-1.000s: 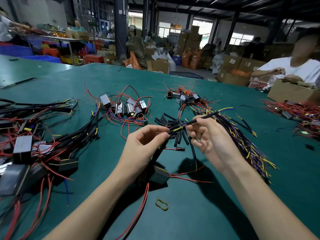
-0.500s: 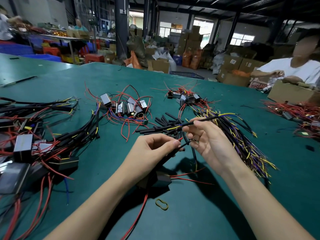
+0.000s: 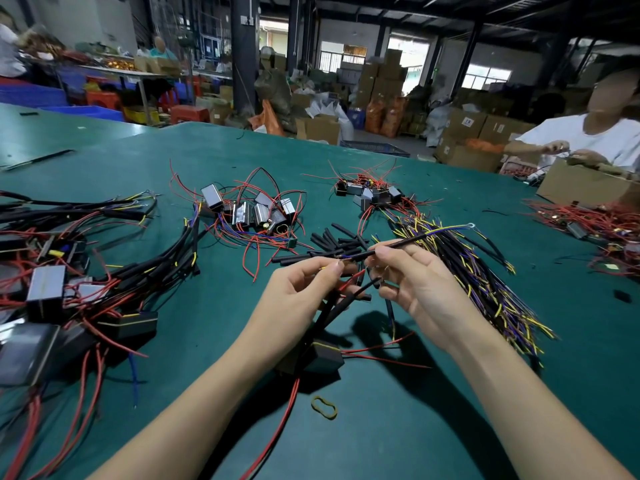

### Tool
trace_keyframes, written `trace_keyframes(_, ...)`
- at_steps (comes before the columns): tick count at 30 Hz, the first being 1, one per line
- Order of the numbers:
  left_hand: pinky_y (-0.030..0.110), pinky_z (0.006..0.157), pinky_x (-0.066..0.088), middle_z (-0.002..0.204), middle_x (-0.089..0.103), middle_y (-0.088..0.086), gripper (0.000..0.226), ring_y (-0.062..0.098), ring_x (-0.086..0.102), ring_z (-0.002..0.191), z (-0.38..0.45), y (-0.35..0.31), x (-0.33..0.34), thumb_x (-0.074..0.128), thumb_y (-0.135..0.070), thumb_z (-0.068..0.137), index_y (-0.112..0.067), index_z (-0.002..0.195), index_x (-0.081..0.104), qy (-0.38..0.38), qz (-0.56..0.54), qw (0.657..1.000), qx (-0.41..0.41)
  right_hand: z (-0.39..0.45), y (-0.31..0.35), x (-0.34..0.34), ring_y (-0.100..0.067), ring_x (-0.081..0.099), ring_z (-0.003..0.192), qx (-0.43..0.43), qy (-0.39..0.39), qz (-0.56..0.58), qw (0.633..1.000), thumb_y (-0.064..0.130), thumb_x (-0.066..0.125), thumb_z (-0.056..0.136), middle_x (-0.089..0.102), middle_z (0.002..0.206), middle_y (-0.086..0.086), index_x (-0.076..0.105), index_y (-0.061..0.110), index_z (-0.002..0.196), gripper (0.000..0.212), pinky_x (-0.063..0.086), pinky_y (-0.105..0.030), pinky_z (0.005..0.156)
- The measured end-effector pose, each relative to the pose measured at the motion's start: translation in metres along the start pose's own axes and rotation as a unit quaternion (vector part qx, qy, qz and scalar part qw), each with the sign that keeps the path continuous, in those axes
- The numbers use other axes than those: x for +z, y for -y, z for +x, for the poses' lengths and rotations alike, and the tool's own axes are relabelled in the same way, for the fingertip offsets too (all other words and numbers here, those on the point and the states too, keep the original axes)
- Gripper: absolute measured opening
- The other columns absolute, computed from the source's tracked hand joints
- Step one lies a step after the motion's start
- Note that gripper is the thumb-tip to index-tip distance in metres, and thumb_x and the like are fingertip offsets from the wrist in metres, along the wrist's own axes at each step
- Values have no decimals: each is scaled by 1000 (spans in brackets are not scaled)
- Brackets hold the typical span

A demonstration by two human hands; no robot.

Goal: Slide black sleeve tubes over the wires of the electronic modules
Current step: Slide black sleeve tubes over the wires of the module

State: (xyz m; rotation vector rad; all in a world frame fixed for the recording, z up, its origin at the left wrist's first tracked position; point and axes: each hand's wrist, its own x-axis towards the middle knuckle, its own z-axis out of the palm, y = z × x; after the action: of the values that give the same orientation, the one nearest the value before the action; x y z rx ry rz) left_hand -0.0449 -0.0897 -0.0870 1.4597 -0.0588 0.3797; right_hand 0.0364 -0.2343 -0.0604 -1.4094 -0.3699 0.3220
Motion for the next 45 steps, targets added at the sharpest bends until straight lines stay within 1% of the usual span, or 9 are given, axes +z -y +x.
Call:
trace_keyframes(4, 30, 82, 54, 84, 75, 5, 20, 11, 68, 78, 1, 3, -2, 52, -22, 96, -20, 96, 72, -27, 26, 999, 2, 0, 10, -8, -6, 50, 47, -25, -41, -230, 972, 36, 61, 90, 65, 58, -1, 67, 11, 65, 35, 35, -13, 45)
trace_keyframes(7, 36, 84, 54, 84, 75, 5, 20, 16, 66, 80, 1, 5, -3, 52, -23, 96, -20, 96, 72, -38, 29, 999, -3, -2, 22, -12, -1, 44, 46, -200, -134, -313, 919, 31, 66, 88, 56, 49, 9, 66, 13, 64, 30, 36, -13, 52)
trace_keyframes(10, 38, 85, 54, 83, 75, 6, 20, 13, 67, 80, 1, 5, -2, 53, -21, 96, -18, 96, 72, -33, 26, 999, -1, -9, 31, 1, -2, 54, 78, -310, -65, -415, 853, 21, 70, 84, 66, 75, 11, 72, 19, 80, 5, 40, -15, 76)
trace_keyframes(13, 29, 80, 54, 83, 75, -1, 21, 7, 68, 77, 0, 3, -1, 52, -17, 96, -21, 93, 73, -24, 25, 999, 23, -11, 28, 11, -16, 55, 104, -302, 10, -486, 820, 19, 71, 84, 69, 97, 6, 75, 19, 90, 8, 38, -41, 98)
trace_keyframes(16, 24, 77, 52, 83, 74, -4, 22, 7, 65, 77, -1, 2, -1, 53, -16, 95, -22, 91, 74, -13, 38, 998, 50, -11, 23, 15, -10, 60, 98, -271, 44, -476, 836, 17, 71, 83, 71, 92, 9, 75, 21, 90, 9, 40, -41, 96)
trace_keyframes(19, 17, 70, 49, 71, 68, -4, 21, 7, 60, 70, -1, 2, -1, 53, -14, 95, -17, 92, 73, -14, 45, 997, 65, -11, 19, 15, -6, 67, 83, -237, 56, -356, 902, 9, 72, 81, 74, 83, 6, 75, 15, 84, 8, 49, -22, 84)
trace_keyframes(23, 15, 67, 46, 64, 63, -4, 21, 6, 56, 64, 1, 0, -3, 53, -14, 95, -15, 92, 73, -13, 52, 996, 71, -7, 14, 15, -10, 69, 74, -180, 71, -209, 958, 1, 70, 80, 74, 76, -2, 73, 15, 80, 15, 53, -20, 76)
trace_keyframes(32, 21, 71, 46, 65, 62, -3, 22, 11, 56, 68, -1, -4, -2, 52, -15, 95, -17, 95, 74, 10, 39, 998, 50, -6, 4, 16, -10, 66, 67, -108, 101, 39, 988, 14, 69, 67, 70, 71, -1, 74, 16, 73, 8, 51, -17, 69)
trace_keyframes(45, 20, 70, 46, 63, 63, -5, 18, 7, 56, 65, -2, -5, 0, 53, -16, 95, -12, 93, 71, 4, 41, 998, 46, -10, 10, 14, 1, 64, 69, -185, 106, -138, 967, 2, 58, 89, 71, 71, 8, 66, 11, 84, 13, 45, -8, 68)
